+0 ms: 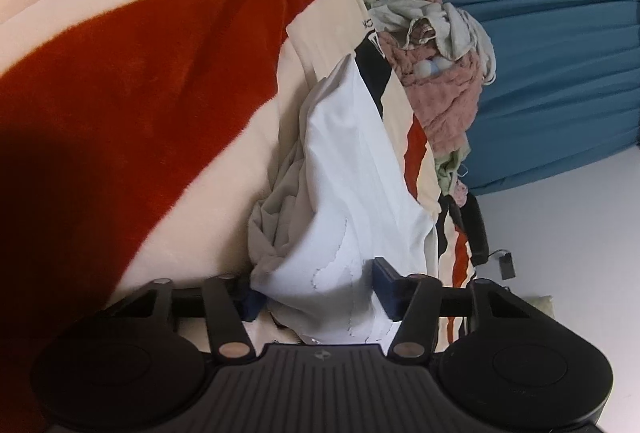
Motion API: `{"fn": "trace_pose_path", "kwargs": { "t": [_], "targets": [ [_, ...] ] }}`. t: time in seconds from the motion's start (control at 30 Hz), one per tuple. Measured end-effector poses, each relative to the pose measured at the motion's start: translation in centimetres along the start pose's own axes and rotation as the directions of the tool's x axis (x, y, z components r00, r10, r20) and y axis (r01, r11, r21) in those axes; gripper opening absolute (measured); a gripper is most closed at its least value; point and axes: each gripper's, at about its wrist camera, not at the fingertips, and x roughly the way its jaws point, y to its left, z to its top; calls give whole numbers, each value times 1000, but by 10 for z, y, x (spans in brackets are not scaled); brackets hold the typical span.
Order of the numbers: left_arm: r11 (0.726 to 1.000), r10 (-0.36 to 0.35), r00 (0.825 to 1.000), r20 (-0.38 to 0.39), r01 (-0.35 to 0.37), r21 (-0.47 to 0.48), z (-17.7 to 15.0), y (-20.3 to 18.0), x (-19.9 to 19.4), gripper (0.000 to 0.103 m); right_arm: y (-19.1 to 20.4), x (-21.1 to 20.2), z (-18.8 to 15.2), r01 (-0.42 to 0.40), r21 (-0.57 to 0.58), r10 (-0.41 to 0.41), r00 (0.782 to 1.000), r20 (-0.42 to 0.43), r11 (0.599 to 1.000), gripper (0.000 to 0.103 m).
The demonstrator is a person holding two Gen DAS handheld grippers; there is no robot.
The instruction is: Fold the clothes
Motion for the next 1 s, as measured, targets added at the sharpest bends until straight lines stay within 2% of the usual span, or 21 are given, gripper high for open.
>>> {"fn": "trace_pose_path", "kwargs": {
  "t": [0.07, 0.2, 0.3, 0.4, 0.57, 0.73, 0.9, 1.0],
  "targets": [
    [1000, -10, 1000, 5, 10, -11, 0, 1, -3, 47, 4, -7, 0, -21, -25, 21, 1000, 9, 999, 25],
    [999, -38, 999, 10, 39, -36, -2, 2, -11, 36, 14, -23, -5, -53, -88, 55, 998, 29, 995, 22],
    [997, -64, 998, 0, 64, -35, -4, -5, -21, 32, 22, -35, -8, -66, -115, 73, 996, 51, 991, 21],
    [997, -78, 997, -24, 78, 1, -4, -25, -30, 30, 35, -52, -8, -93, -127, 105, 991, 84, 987, 21],
    [992, -99, 992, -83, 104, 70, -2, -84, -36, 30, 62, -82, 4, -145, -130, 162, 978, 132, 981, 21],
    [991, -60, 986, -153, 77, 105, -3, -156, -7, 30, 84, -103, 50, -162, -100, 177, 970, 166, 982, 21],
    [983, -39, 975, -217, 76, 167, 9, -233, 66, 30, 108, -101, 130, -126, -126, 149, 969, 196, 984, 21],
    [976, -59, 970, -236, 105, 189, 21, -279, 121, 29, 128, -94, 184, -108, -162, 143, 963, 229, 981, 21]
  ]
}}
